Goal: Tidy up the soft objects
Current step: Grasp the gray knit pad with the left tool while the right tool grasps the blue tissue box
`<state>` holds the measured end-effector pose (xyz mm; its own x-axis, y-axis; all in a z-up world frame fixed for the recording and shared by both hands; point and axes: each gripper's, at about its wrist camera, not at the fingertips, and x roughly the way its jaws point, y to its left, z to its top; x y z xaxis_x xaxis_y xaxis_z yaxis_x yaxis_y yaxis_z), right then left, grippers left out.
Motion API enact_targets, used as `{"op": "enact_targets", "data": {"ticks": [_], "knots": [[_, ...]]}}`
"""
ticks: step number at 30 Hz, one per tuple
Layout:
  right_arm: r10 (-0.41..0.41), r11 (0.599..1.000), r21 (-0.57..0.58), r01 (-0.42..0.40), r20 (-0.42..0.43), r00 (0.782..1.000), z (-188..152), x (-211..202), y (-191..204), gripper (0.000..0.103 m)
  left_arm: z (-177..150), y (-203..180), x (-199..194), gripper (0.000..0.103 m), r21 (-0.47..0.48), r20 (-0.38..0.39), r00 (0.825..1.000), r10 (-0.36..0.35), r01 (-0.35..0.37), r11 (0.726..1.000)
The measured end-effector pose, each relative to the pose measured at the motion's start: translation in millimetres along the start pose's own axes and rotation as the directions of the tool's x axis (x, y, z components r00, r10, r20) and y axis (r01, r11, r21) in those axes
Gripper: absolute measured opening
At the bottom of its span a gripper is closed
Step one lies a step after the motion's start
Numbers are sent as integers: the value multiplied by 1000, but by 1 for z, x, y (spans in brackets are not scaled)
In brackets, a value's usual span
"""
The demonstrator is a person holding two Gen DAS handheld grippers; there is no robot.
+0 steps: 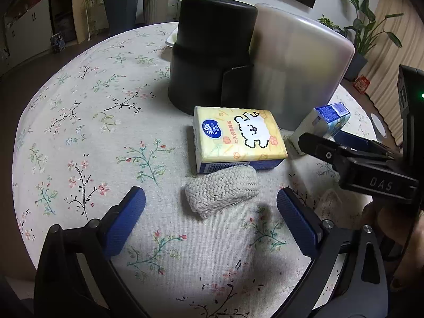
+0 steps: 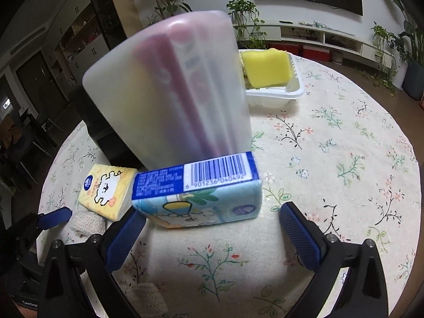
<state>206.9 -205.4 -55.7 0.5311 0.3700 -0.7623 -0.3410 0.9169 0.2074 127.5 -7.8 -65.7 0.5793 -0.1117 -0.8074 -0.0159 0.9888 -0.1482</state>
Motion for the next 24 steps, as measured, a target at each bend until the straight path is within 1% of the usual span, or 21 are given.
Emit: {"op": "enact_targets", "data": {"ticks": [5,10,14,20,24], "knots": [[-18,1000,-12,18,1,1000,0,3,5,103,0,-6,3,100,25,-11,999,37,-37,999],[-53,998,-32,53,-7,999,0,6,10,101,3,-4,3,101,-19,-23,999,49,-49,999],[-79,996,-41,79,-10,997,-1,6,13,98,1,-11,7,101,25,-40,995,93,-92,995],[-101,994,-53,100,-12,995,-4,5,18,96,0,-15,8,101,33,-30,991,129,-128,991],[-102,993,-53,101,-10,995,-5,5,18,96,-1,-16,5,100,34,-33,992,123,-122,992]]}}
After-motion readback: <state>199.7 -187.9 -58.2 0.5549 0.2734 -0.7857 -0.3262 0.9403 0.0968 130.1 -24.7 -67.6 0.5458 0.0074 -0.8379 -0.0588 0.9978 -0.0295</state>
